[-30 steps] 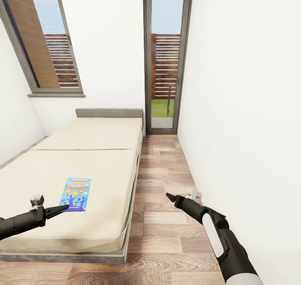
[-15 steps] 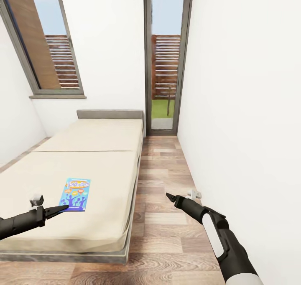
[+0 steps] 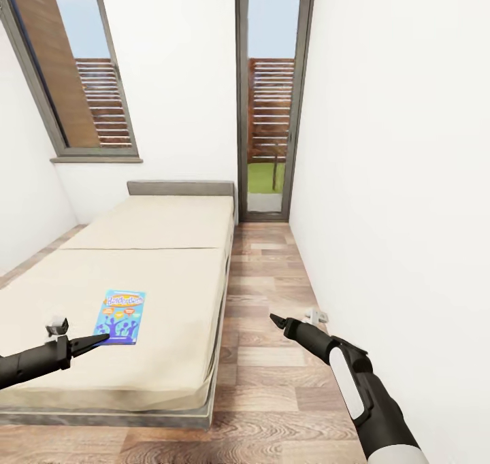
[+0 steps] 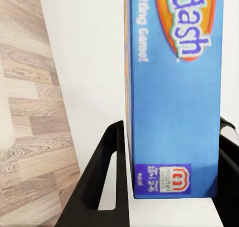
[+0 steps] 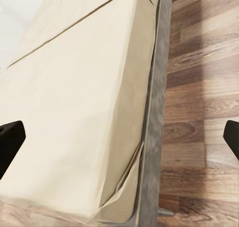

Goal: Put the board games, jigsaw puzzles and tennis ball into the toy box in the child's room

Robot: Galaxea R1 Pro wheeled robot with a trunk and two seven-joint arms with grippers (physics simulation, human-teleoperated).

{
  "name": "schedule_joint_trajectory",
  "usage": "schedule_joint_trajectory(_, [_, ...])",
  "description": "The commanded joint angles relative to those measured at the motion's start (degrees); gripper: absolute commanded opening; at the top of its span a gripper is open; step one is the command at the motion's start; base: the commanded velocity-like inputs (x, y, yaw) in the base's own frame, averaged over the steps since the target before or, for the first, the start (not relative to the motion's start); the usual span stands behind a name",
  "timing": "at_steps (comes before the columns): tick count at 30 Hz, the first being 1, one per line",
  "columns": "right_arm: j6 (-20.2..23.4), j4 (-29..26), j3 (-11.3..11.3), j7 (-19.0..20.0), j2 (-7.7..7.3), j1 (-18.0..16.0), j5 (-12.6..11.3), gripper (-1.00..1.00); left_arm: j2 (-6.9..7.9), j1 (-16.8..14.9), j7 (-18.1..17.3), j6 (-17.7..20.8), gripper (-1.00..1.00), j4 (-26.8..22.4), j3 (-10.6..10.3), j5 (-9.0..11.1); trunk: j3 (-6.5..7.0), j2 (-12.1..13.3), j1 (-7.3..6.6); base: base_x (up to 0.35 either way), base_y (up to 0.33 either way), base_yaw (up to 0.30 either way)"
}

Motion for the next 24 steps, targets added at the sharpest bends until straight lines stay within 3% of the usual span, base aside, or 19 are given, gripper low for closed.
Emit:
schedule_joint_trajectory(1, [0.4, 0.0, -0.2, 0.2, 0.07, 0.0, -0.2, 1.0, 0.12, 0.0, -0.3, 0.6, -1.0, 0.0, 0.0, -0.2, 0.13, 0.4, -0.24, -0.069, 0.057, 0.0])
schedule_joint_trajectory(17, [2.1, -0.2, 0.0, 0.2, 0.16, 0.0, -0.1, 1.0, 0.48, 0.0, -0.3, 0.6, -1.0, 0.1, 0.0, -0.2, 3.0, 6.8, -3.76, -0.027, 0.009, 0.0])
schedule_joint_trajectory(22, [5.9, -3.0, 0.9, 0.2, 0.19, 0.0, -0.1, 1.0, 0.49, 0.0, -0.3, 0.6, -1.0, 0.1, 0.0, -0.2, 3.9, 8.8, -4.85, -0.025, 0.0, 0.0])
schedule_joint_trajectory(24, [9.6, -6.2, 2.0, 0.3, 0.19, 0.0, -0.1, 1.0, 0.55, 0.0, -0.3, 0.6, -1.0, 0.1, 0.0, -0.2, 4.26, 9.6, -5.29, -0.006, 0.0, 0.01])
